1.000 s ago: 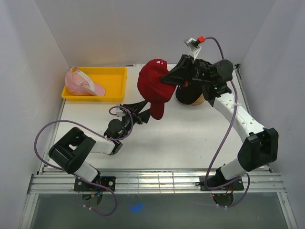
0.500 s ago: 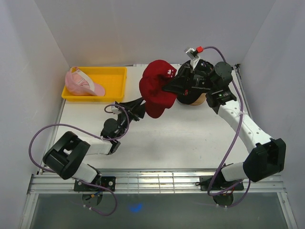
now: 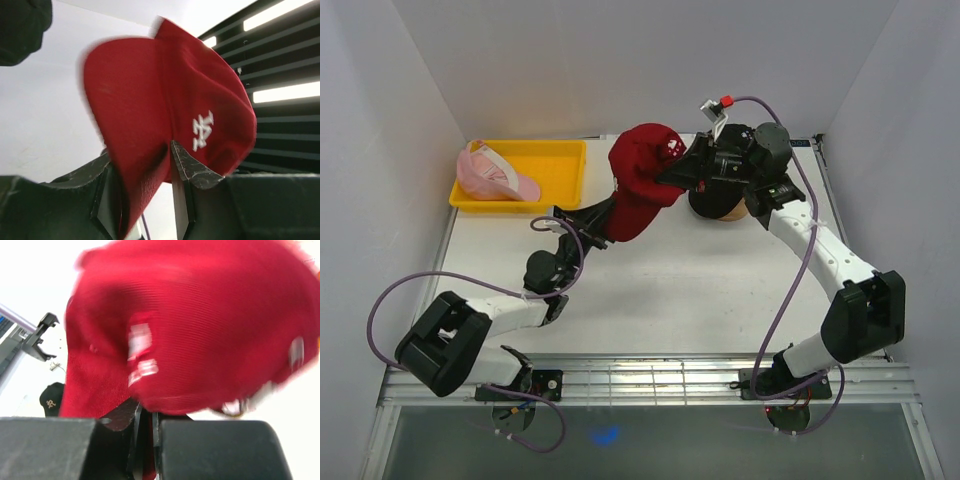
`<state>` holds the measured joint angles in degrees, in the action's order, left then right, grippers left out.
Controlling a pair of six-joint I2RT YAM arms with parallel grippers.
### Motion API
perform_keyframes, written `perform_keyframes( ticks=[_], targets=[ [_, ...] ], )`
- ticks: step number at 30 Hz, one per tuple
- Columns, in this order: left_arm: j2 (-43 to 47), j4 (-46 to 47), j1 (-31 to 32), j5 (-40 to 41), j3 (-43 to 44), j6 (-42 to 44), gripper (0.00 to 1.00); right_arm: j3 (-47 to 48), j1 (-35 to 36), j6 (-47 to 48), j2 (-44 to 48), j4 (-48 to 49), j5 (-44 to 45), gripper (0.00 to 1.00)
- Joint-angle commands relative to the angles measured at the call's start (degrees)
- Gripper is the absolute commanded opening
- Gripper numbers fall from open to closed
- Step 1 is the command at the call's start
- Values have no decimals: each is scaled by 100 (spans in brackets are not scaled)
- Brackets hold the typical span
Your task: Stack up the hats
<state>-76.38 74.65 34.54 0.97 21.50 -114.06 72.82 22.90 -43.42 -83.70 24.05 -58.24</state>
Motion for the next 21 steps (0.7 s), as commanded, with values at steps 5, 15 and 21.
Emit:
perform_keyframes(
  ticks=[5, 15, 21],
  targets=[
    [264, 560, -18, -273, 215, -697, 35, 848, -13, 18, -322, -199, 120, 8],
    [194, 603, -334, -396, 600, -679, 0, 1682, -355, 291, -182, -1692, 987, 44],
    [18, 655, -484, -396, 996, -556, 0, 1867, -1164, -632, 152, -2386, 1700, 81]
  ],
)
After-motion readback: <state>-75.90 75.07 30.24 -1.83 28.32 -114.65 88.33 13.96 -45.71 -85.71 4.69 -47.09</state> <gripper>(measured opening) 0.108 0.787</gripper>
